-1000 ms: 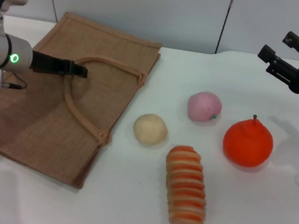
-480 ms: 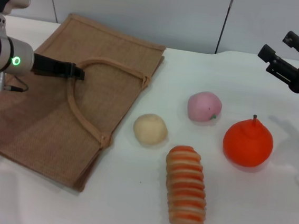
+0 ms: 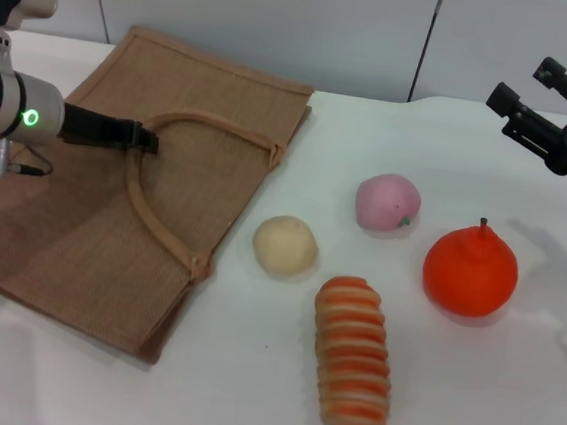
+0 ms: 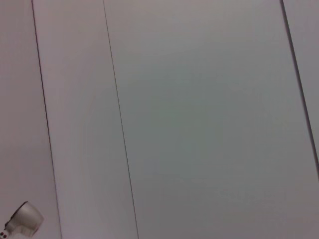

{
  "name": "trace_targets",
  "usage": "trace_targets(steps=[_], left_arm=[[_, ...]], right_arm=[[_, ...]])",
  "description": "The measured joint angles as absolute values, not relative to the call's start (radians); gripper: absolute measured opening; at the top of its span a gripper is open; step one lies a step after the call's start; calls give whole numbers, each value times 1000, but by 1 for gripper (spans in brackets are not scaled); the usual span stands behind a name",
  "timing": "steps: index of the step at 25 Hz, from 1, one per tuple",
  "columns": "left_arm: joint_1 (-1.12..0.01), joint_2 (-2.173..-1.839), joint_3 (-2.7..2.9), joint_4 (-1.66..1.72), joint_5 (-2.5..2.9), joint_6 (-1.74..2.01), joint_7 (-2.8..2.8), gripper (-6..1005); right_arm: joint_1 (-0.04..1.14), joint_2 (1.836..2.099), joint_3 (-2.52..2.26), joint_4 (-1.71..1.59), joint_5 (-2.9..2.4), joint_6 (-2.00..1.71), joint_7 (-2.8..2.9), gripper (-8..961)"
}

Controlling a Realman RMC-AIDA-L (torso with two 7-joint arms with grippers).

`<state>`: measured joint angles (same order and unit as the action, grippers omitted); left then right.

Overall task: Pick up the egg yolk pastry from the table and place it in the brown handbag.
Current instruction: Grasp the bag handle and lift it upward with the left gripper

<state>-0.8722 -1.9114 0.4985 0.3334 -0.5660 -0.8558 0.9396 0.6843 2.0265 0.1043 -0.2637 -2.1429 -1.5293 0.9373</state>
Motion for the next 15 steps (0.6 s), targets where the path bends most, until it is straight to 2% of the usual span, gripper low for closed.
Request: trace_targets(steps=[9,11,15], left_arm=[[-881,-1906,499,312,-565,-842,940,359],[-881,-1905,499,311,-565,-842,940,205],[-881,-1905,499,310,-564,-842,940,199]], right_arm=[[685,2026,104,-264,-2143,-1529,937,876],[685,2026,104,-263,-2143,-1529,937,876],[685,2026,104,-262,-2143,-1529,937,876]])
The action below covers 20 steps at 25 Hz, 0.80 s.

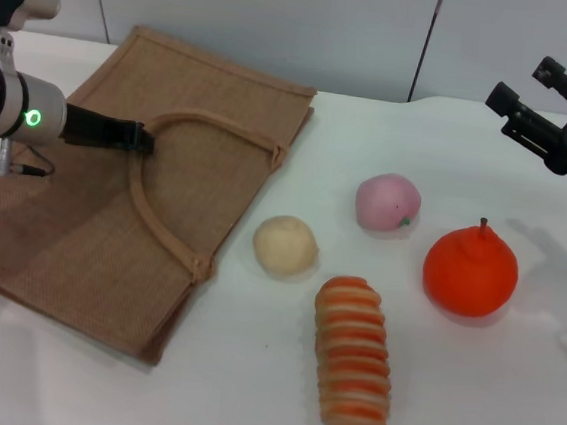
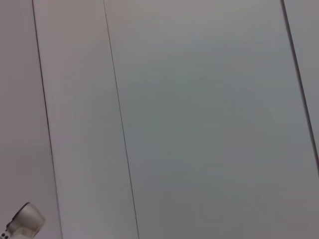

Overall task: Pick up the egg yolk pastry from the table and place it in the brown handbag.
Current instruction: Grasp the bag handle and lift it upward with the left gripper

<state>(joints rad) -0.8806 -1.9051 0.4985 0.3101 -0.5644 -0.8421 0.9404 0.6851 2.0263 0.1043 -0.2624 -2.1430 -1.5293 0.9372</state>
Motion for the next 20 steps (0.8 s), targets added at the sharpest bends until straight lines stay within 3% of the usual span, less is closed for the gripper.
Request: trace_targets(steps=[10,20], left_arm=[[-881,-1908,499,312,-565,-841,955,141],[-855,-1937,489,356,-753,-902,1105,121]], right_arm=[[686,2026,104,-262,-2143,-1529,937,876],[676,2025,104,-262,-2144,-1527,937,876]])
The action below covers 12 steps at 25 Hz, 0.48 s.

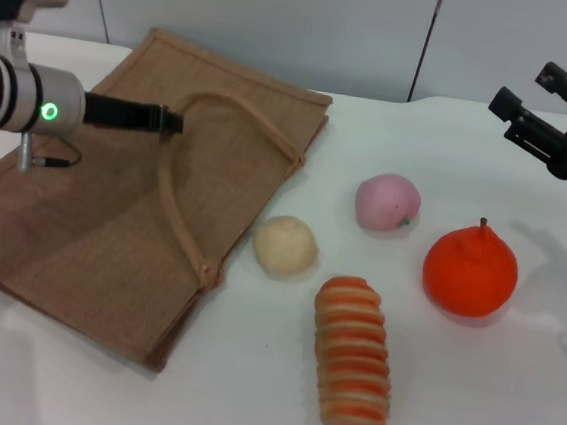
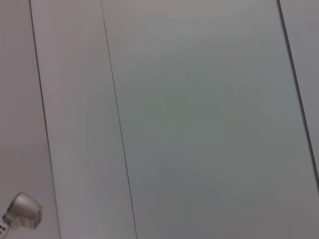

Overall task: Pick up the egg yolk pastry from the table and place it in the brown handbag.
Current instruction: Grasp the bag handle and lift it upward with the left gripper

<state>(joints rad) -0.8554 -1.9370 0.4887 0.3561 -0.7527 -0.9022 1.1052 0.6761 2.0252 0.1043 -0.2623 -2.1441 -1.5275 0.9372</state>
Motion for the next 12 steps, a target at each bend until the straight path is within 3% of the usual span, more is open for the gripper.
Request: trace_targets(steps=[12], left_arm=[[-692,-1921,485,427,-1282,-1260,1398,120]], right_arm=[[675,2025,103,-262,-2148,-1508,937,876]])
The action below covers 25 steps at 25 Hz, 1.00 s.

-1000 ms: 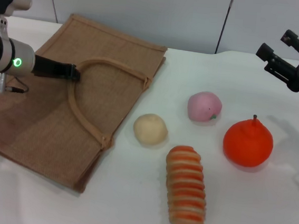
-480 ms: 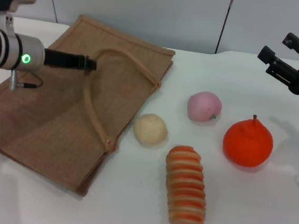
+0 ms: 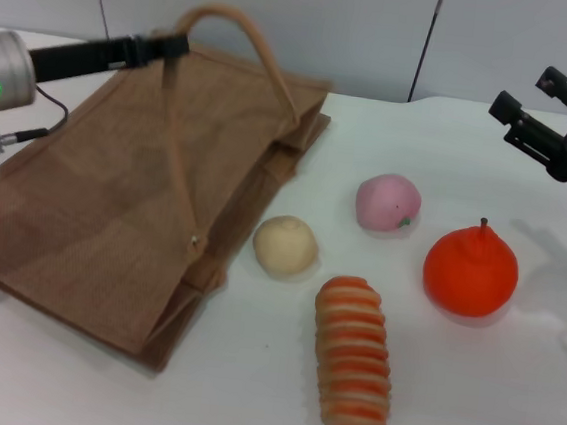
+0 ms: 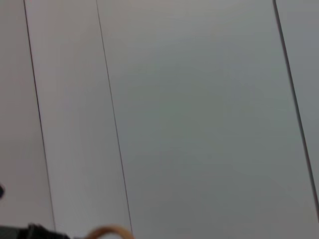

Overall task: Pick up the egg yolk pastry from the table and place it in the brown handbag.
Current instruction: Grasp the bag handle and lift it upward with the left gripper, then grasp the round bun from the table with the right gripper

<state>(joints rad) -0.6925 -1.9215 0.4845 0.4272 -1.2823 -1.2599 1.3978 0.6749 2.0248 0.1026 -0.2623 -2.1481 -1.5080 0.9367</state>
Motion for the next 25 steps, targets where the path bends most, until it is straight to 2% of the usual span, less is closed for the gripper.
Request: trace_targets(steps=[15,25], left_arm=[[-613,-1915,482,430,-1522,-1504,1537,120],[-603,-1913,480,431,-1553,-1540,1538,121]], right_arm=[[681,2024,6,-262,-2154,-1508,931,876],[771,2029,-278,-221,-2179,-1422,913,876]])
